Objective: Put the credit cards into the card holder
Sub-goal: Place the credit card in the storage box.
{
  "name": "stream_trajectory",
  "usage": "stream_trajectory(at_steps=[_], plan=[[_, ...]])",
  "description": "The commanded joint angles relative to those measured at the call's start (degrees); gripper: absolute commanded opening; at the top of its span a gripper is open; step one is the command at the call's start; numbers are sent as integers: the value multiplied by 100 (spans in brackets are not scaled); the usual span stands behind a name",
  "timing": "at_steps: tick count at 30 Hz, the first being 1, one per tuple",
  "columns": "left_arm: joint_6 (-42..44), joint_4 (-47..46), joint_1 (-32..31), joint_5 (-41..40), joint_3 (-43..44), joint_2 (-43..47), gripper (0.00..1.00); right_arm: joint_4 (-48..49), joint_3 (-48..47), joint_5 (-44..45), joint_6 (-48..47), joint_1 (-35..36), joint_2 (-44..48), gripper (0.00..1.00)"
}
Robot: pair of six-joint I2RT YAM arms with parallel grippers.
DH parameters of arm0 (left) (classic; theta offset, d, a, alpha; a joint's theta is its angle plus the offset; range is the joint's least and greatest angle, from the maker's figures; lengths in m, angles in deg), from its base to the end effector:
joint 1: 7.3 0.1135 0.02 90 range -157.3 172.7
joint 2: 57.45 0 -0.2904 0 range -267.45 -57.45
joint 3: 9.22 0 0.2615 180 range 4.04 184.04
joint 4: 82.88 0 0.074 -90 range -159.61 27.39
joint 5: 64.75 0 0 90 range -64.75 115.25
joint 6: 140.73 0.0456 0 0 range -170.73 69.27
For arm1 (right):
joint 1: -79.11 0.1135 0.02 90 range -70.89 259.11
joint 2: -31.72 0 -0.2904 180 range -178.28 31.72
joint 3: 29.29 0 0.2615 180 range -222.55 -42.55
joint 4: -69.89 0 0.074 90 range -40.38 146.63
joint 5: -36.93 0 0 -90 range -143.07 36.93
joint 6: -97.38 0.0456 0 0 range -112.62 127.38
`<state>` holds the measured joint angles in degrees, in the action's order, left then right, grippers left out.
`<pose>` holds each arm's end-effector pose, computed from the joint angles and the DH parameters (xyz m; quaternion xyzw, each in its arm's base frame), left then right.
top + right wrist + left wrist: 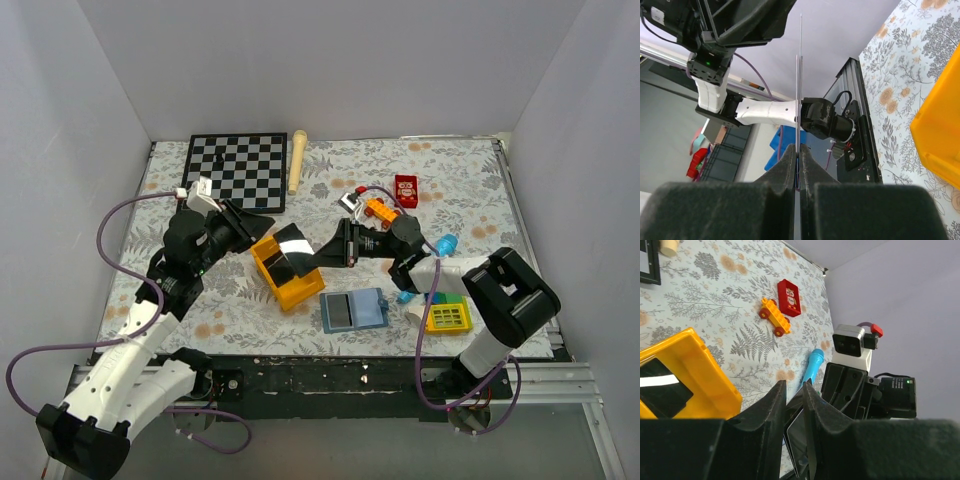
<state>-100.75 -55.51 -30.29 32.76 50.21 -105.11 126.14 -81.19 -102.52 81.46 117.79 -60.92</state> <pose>0.1774 -0.0817 0.3494 -0.1473 0.7821 -0.4008 0.4539 0.2370 0.2342 0.2606 -0.1501 0.6249 0.7423 0.1896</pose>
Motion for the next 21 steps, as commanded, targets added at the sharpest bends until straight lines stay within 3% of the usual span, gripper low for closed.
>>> stream_trajectory(at_steps=[1,21], plan=[[27,-487,39,532,-73,108,19,1399,5,-135,168,-18,229,1],[-183,-1050,39,1191,-354,-147,21,1433,14,-135,167,-27,387,1]])
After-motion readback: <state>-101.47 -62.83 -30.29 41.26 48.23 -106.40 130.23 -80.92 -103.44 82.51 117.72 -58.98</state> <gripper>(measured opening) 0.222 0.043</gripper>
